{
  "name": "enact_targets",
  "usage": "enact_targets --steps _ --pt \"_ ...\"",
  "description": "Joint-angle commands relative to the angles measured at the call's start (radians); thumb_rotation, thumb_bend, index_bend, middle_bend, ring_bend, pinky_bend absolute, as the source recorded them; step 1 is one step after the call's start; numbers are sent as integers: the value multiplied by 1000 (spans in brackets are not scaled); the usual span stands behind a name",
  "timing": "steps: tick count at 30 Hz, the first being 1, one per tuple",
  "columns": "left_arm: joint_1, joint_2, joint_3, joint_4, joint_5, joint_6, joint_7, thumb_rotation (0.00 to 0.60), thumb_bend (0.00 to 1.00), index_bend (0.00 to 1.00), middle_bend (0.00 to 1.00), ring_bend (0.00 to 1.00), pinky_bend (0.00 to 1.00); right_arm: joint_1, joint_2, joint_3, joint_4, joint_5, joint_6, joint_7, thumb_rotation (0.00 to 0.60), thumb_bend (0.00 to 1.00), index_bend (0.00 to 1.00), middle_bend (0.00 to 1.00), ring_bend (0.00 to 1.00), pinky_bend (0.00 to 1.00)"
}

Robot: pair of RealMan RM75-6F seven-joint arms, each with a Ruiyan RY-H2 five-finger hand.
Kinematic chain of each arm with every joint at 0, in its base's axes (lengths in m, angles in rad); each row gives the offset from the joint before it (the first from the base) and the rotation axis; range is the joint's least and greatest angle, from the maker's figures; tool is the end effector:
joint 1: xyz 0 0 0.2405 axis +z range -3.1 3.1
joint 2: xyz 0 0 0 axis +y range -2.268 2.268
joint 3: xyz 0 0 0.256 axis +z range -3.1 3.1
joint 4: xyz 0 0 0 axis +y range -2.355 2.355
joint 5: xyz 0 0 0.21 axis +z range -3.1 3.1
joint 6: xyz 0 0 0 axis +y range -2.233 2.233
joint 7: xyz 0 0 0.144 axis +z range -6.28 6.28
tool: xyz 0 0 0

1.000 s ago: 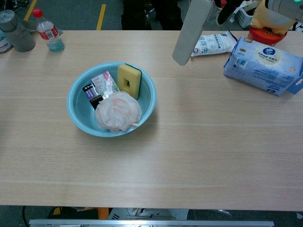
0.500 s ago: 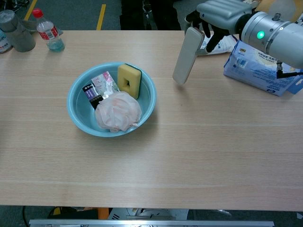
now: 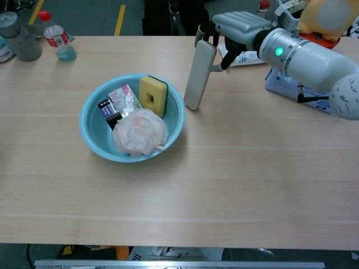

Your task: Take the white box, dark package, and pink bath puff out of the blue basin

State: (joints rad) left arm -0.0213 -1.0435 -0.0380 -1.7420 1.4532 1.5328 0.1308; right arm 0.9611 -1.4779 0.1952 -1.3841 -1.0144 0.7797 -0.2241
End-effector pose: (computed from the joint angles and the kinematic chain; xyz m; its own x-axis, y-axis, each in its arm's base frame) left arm -0.3061 0.1575 0.1781 0.4635 0.0049 0.8861 0.8822 0.0911 -0.4620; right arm -0.1072 -0.4014 0.0010 0.4728 -0.2936 0.8309 -0.8387 -0.4392 0.3221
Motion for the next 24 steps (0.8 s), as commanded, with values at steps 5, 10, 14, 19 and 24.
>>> enact_targets --steps 5,10,14,19,24 --pt "-1 0 -3 5 -2 0 -5 600 390 337 364 328 300 1 48 -12 -45 64 -40 -34 600 212 0 100 85 225" --pt "-13 3 -6 7 8 -12 -2 600 390 336 364 328 300 -23 110 -18 -110 59 -13 -41 600 212 0 83 70 210" --pt "-36 12 -4 3 27 -44 -4 600 390 337 364 328 300 -45 185 -23 -188 51 13 -50 600 212 0 83 69 210" --pt "-91 32 11 6 71 -130 -40 600 390 337 360 328 297 -82 288 -23 -302 12 64 -52 600 212 0 109 69 210" --pt "-175 33 9 33 99 -247 -76 600 390 336 352 327 294 -122 410 -42 -416 -21 91 -68 600 212 0 143 69 210"
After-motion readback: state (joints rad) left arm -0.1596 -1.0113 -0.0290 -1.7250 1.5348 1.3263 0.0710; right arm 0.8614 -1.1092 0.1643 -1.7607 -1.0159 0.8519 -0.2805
